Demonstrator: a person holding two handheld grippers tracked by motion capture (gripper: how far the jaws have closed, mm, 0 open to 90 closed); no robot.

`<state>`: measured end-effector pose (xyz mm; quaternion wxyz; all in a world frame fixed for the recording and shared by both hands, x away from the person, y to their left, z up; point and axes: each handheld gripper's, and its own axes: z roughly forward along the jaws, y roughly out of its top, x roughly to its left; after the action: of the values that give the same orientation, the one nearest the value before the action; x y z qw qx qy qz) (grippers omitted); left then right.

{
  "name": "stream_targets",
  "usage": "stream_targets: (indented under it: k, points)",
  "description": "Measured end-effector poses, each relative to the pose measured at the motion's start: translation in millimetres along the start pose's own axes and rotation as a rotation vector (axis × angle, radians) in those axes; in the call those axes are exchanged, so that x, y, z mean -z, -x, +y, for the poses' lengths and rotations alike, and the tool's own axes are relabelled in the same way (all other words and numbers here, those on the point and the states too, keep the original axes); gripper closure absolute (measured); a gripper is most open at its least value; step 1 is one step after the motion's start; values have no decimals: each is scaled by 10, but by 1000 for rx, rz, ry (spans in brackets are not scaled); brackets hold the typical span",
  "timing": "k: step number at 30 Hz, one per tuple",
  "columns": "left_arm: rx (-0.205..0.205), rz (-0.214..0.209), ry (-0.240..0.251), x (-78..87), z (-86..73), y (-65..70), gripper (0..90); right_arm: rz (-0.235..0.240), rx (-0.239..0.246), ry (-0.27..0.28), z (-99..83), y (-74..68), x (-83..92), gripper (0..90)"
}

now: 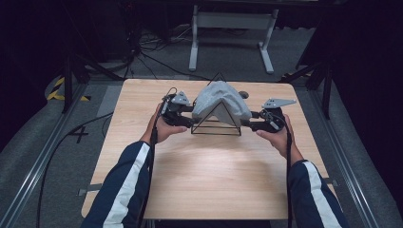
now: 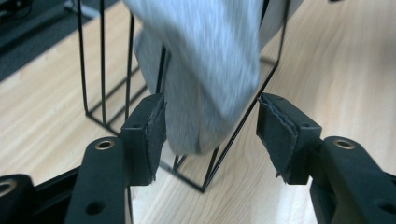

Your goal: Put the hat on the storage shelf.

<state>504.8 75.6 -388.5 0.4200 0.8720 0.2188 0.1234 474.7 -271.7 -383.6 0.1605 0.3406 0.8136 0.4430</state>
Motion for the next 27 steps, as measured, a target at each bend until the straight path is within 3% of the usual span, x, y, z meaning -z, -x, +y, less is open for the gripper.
stream_targets:
  k: [4,5,6,7,8,11,12,14,16,17,21,26,27]
  points:
    - [-6,8,-23,-85,1,-1,621,15,-9,-10,-57,18,-82,594]
    - [-7,7,-21,-109,6,-1,621,24,-4,-7,-63,4,-103,666]
    - [-8,13,-19,-125,10,0,675,21,18,-1,-66,-23,-119,742]
    - [-14,18,-22,-137,12,5,818,24,43,0,-69,-52,-135,820]
    - [-40,31,-37,-141,11,16,855,24,55,2,-71,-67,-135,847]
    - [-50,29,-41,-100,8,20,867,12,72,0,-79,-78,-119,857]
    - [-60,27,-29,-19,2,22,869,8,97,-8,-84,-87,-73,861]
    - [-69,22,-17,57,-8,38,870,10,103,-9,-87,-83,-24,863]
    - [-112,25,-65,46,-25,62,871,1,109,-24,-91,-77,-5,864]
    - [-112,25,-65,46,-25,62,871,1,109,-24,-91,-77,-5,864]
    - [-108,19,-112,-134,-73,61,872,-26,125,-87,-122,-56,-150,865]
    - [-88,25,-138,-332,-99,-23,871,-64,115,-119,-153,10,-332,868]
    - [-78,0,-130,-363,-108,-53,872,-72,117,-122,-153,18,-345,868]
